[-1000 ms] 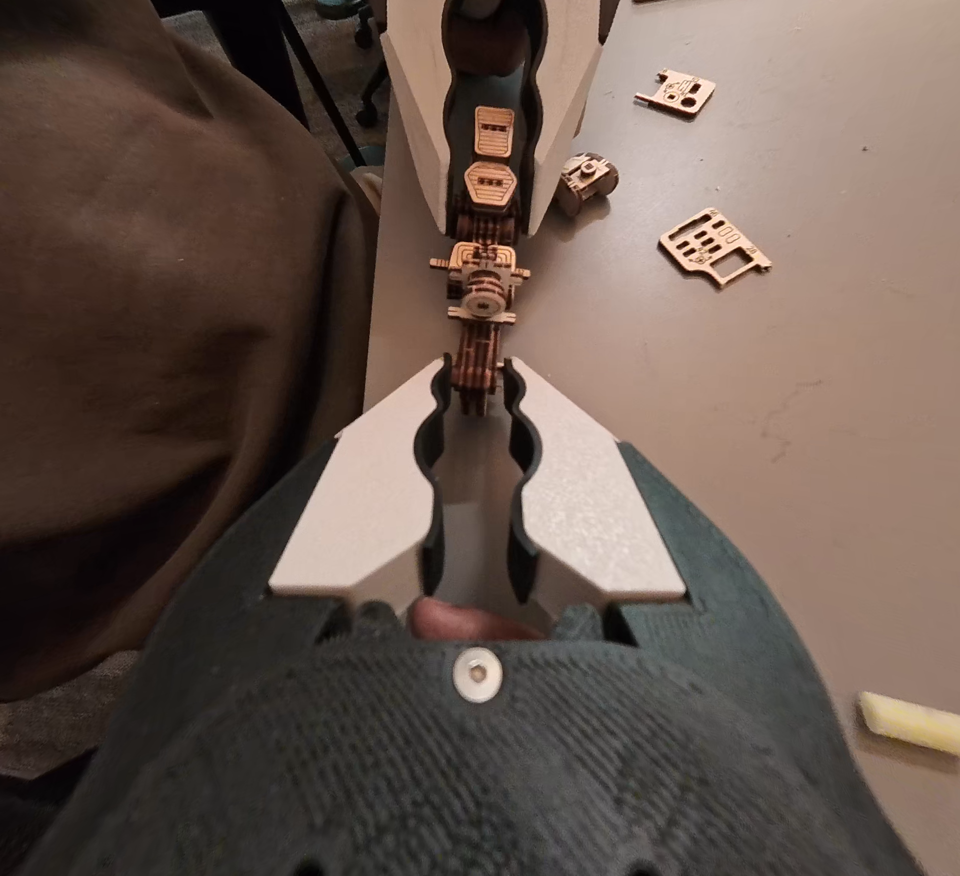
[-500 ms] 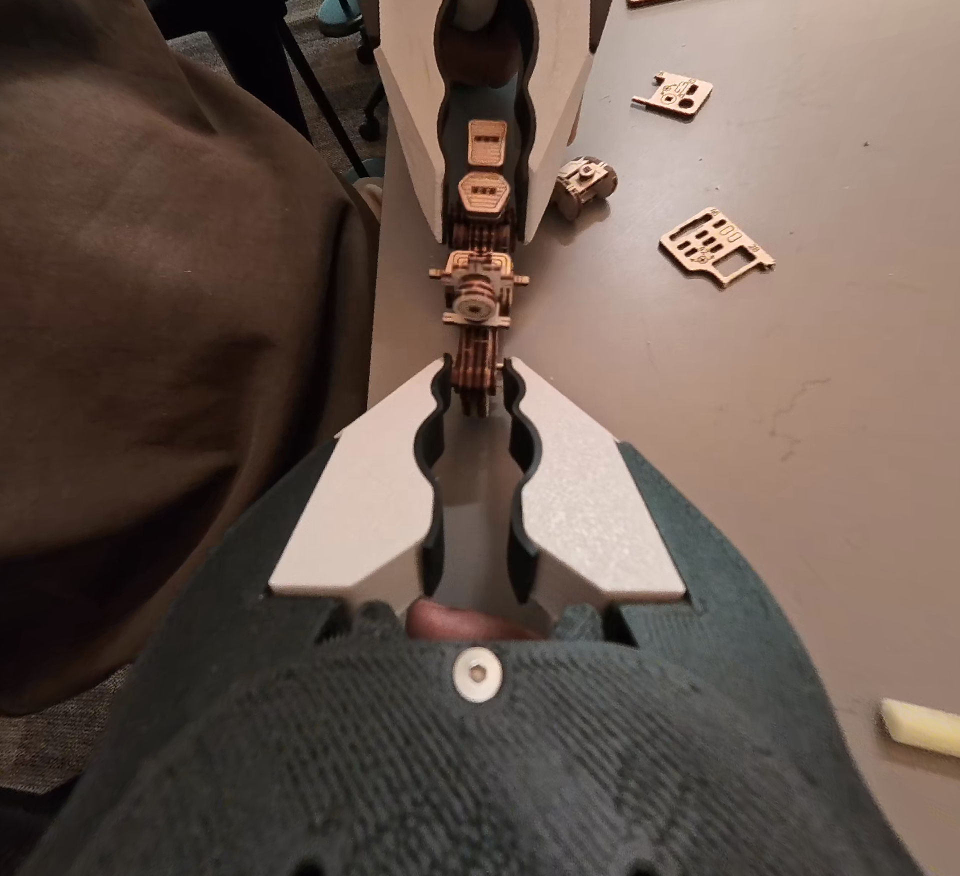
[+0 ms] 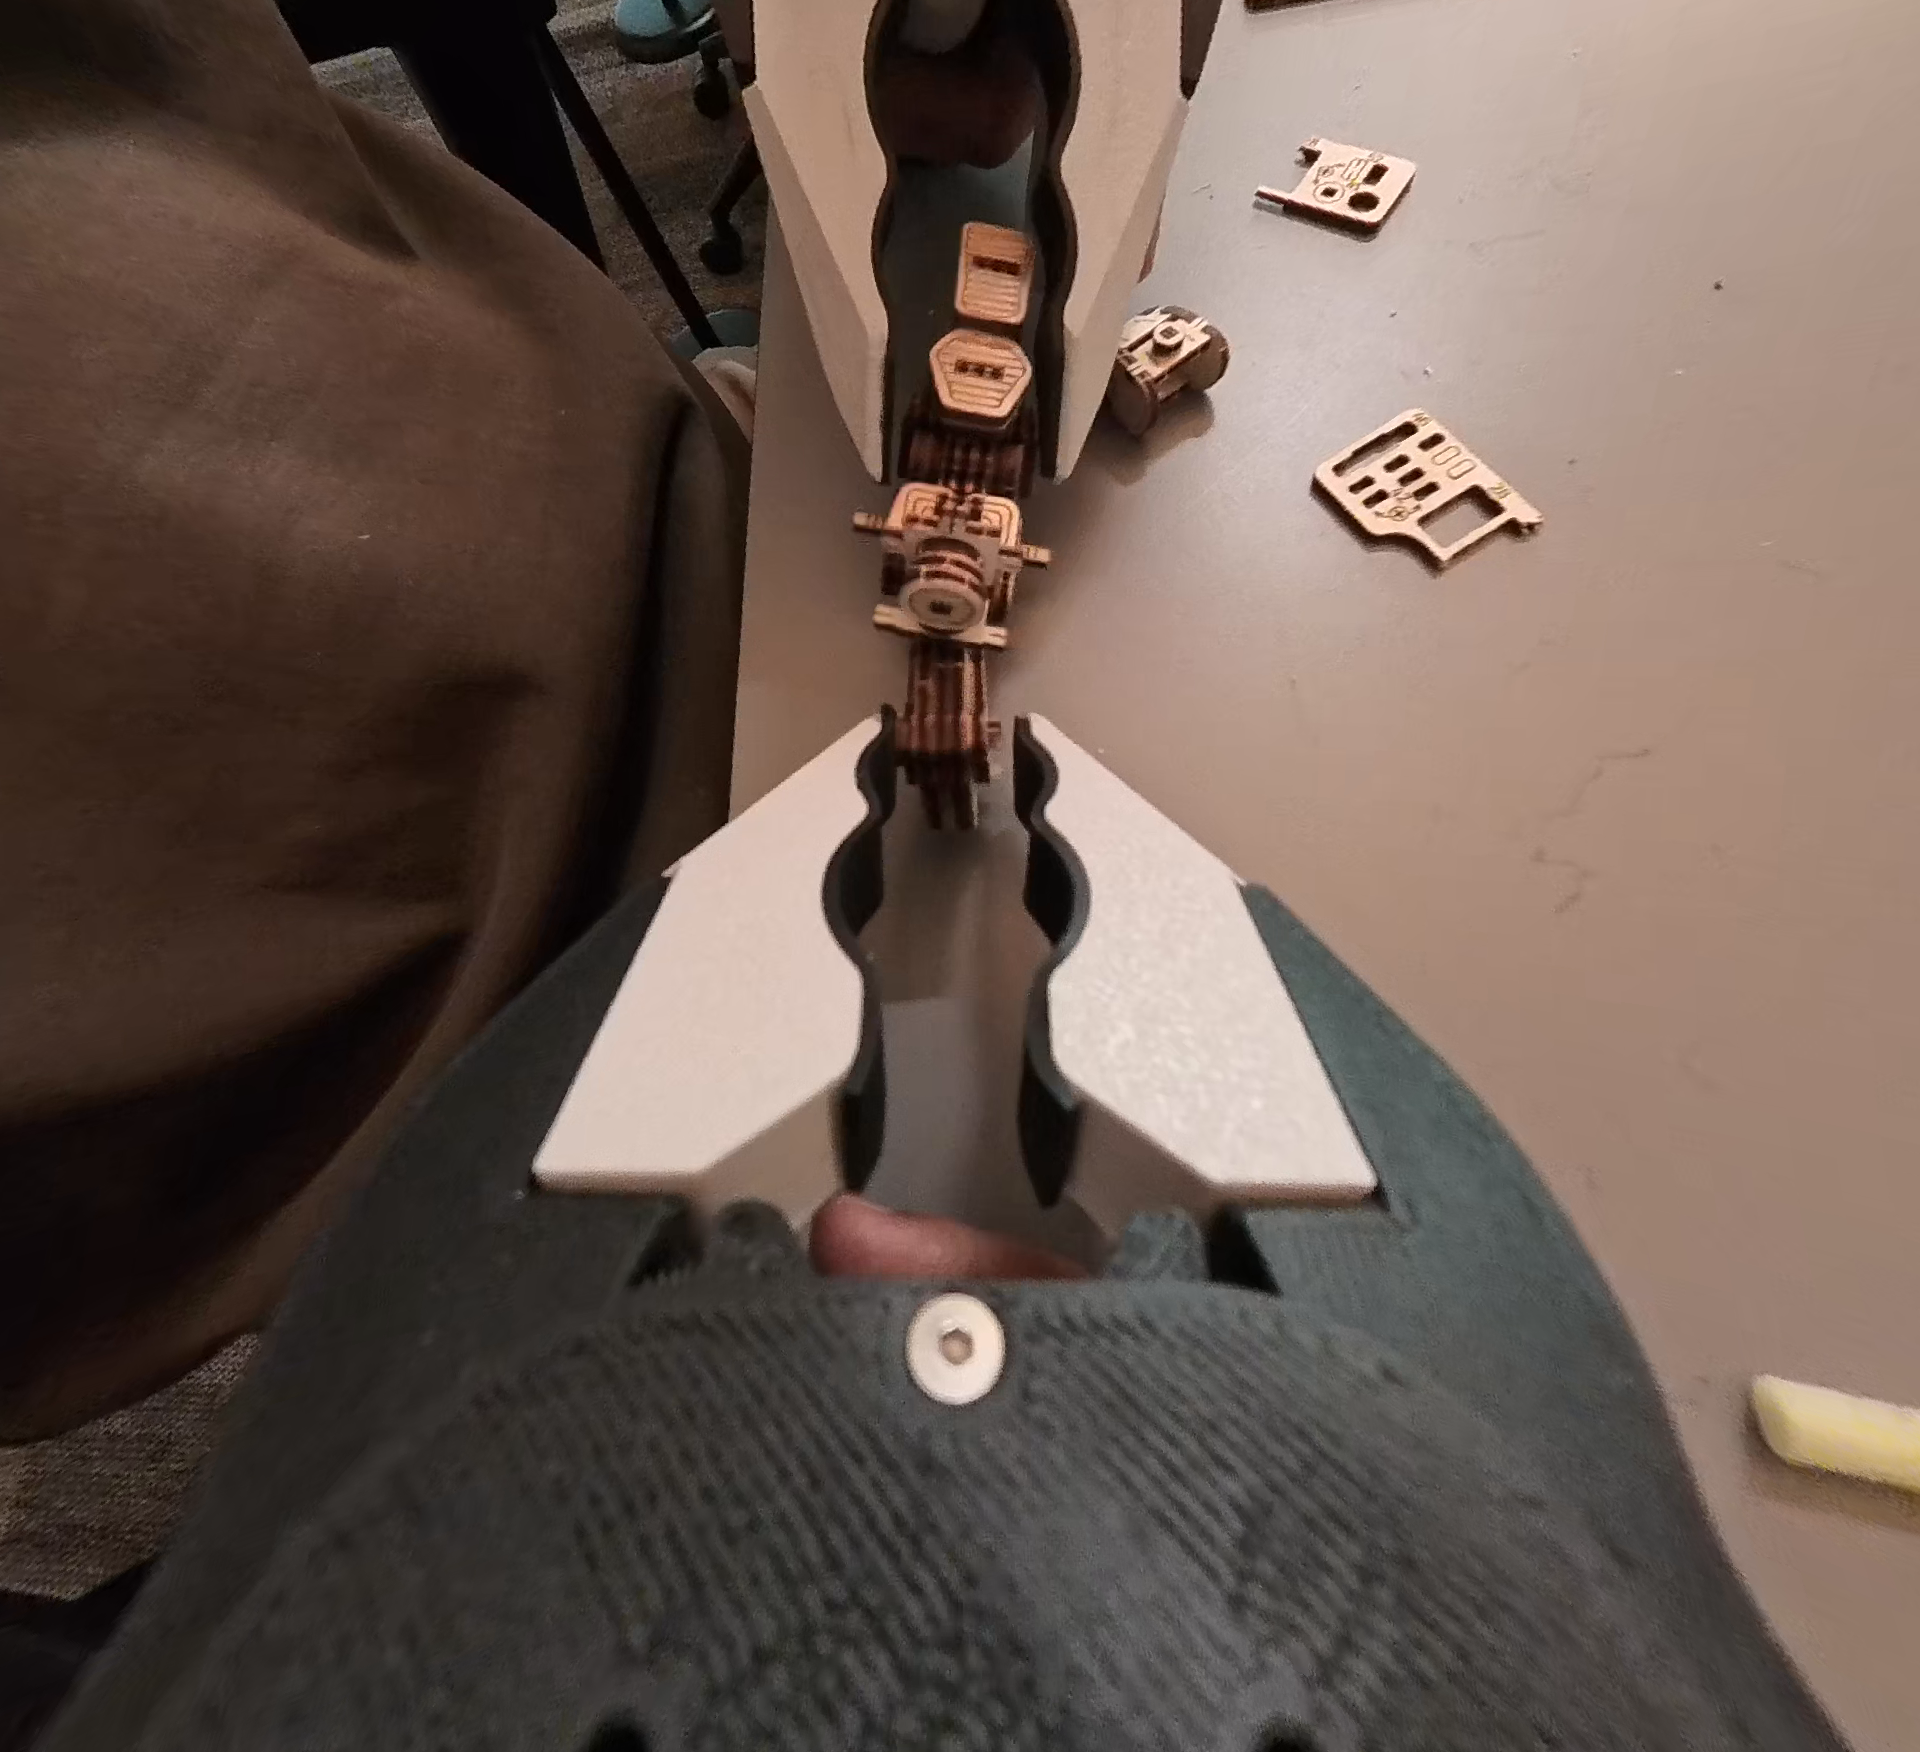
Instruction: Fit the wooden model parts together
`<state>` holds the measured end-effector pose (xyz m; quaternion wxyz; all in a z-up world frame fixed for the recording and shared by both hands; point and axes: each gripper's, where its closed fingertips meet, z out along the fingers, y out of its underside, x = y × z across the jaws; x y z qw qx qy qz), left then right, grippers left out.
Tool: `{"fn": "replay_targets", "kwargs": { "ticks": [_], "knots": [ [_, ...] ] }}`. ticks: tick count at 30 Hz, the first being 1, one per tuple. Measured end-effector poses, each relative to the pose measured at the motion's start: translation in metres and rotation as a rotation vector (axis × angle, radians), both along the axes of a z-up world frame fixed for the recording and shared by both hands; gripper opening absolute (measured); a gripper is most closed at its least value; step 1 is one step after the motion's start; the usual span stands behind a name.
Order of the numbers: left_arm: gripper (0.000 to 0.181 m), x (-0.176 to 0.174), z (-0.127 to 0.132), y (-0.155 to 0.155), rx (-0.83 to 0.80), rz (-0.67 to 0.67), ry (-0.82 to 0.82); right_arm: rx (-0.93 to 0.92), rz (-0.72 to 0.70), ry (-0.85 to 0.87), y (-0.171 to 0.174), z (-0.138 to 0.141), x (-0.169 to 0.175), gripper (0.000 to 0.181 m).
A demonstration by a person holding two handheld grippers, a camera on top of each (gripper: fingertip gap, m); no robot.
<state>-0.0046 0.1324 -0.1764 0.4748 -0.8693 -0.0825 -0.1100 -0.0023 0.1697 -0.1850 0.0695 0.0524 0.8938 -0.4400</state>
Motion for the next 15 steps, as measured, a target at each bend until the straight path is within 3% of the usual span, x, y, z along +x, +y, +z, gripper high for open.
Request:
{"fn": "replay_targets", "kwargs": {
  "ticks": [15],
  "knots": [
    [0.027,-0.0017,-0.0021,-0.0005,-0.016,0.019,0.031,0.01,-0.035,0.018,0.0037,-0.001,-0.0038,0.029]
  ]
}}
